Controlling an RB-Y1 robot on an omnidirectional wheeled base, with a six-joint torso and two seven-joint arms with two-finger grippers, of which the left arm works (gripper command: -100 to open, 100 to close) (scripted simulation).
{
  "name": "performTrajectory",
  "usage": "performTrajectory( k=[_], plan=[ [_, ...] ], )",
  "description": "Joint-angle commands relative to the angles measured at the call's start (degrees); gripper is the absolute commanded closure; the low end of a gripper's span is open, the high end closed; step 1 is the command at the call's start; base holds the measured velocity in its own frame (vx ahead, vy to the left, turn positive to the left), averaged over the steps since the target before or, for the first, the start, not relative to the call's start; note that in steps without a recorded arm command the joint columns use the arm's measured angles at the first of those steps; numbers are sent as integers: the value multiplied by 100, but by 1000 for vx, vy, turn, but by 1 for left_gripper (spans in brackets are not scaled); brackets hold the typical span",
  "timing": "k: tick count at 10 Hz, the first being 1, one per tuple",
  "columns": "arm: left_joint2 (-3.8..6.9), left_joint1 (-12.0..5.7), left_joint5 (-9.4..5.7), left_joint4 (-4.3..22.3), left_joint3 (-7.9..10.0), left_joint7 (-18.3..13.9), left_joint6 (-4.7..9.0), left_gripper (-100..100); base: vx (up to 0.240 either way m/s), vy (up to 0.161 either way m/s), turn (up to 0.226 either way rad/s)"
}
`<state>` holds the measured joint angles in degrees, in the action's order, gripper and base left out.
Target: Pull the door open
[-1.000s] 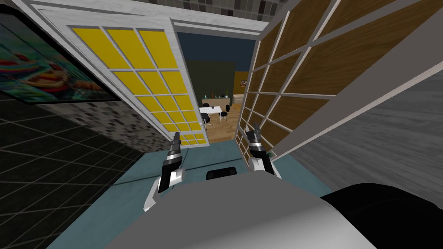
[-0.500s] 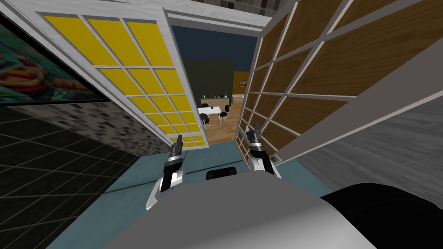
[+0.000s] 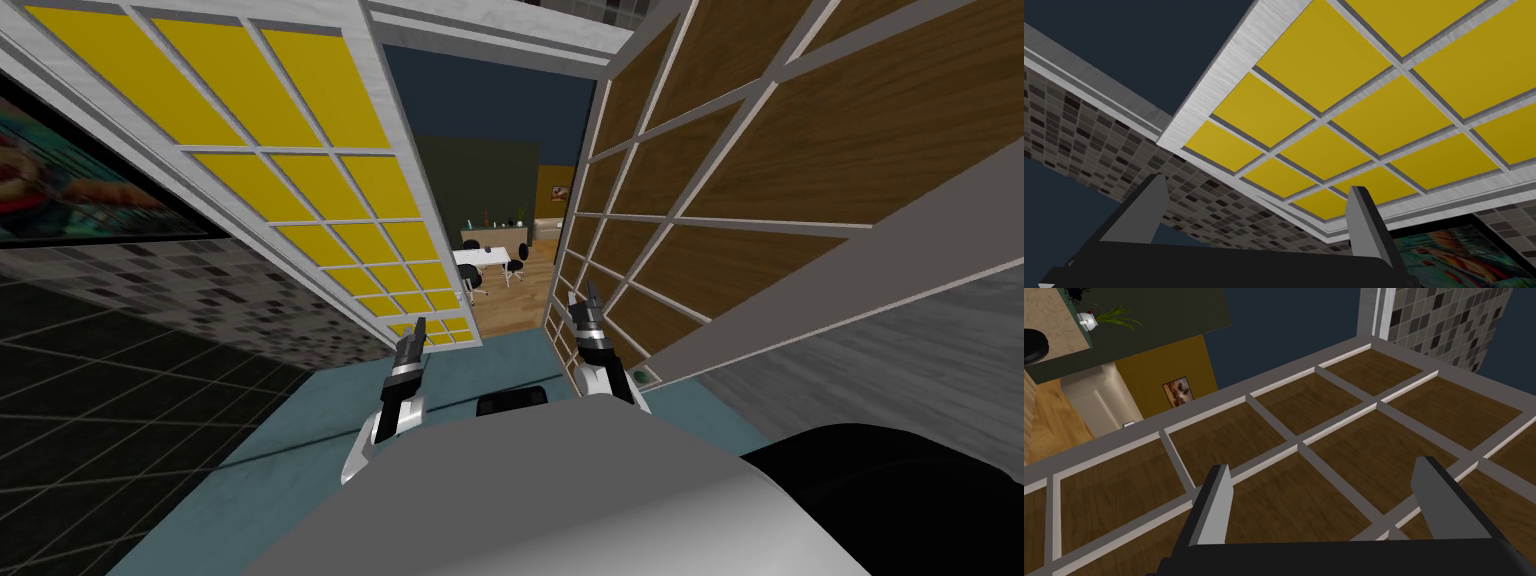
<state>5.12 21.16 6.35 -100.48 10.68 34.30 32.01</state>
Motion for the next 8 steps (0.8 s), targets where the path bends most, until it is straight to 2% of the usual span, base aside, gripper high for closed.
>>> performTrajectory(
  k=[1,8],
  plan=[
    [-16,-72,69,243,42,240,71,-100,95,15,-40],
    [-38,-305,328,1265,256,1141,400,-100,102,20,-38]
  ],
)
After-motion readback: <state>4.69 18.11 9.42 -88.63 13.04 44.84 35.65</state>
